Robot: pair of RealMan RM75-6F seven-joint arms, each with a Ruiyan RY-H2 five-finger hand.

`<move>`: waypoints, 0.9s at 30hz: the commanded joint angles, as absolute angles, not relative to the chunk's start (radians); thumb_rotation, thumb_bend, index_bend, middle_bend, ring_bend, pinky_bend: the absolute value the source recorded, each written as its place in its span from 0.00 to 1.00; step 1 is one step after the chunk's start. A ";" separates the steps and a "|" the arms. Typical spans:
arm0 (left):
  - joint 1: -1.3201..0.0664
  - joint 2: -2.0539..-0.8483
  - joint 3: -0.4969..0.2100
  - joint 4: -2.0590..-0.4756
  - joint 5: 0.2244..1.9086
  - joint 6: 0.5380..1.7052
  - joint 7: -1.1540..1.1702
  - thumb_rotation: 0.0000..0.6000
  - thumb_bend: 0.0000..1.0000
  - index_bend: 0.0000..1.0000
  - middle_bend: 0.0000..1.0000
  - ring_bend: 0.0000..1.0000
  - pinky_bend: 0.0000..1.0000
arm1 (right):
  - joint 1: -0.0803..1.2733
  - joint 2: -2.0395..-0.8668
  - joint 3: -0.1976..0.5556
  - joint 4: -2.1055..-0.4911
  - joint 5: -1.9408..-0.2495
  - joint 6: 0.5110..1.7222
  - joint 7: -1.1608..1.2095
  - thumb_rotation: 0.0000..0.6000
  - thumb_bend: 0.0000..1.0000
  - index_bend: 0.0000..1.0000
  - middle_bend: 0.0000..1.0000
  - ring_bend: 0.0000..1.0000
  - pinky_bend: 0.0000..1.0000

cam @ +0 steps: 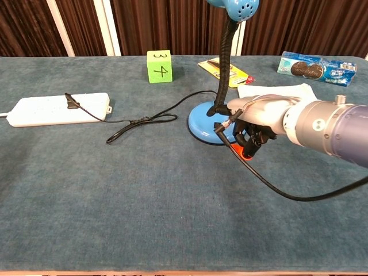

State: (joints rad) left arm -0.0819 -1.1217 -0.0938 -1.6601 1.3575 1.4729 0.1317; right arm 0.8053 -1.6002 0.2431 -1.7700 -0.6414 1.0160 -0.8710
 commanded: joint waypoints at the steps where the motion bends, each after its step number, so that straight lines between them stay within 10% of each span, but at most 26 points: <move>1: -0.082 -1.121 -0.095 -1.658 1.357 1.475 0.132 1.00 0.41 0.17 0.02 0.00 0.00 | 0.828 -1.618 0.244 -1.735 -0.622 1.021 -0.865 1.00 0.55 0.07 0.74 0.79 0.83; 27: -0.084 -1.124 -0.097 -1.650 1.354 1.474 0.132 1.00 0.41 0.17 0.02 0.00 0.00 | 0.888 -1.652 0.176 -1.618 -0.578 1.014 -0.833 1.00 0.55 0.07 0.74 0.79 0.93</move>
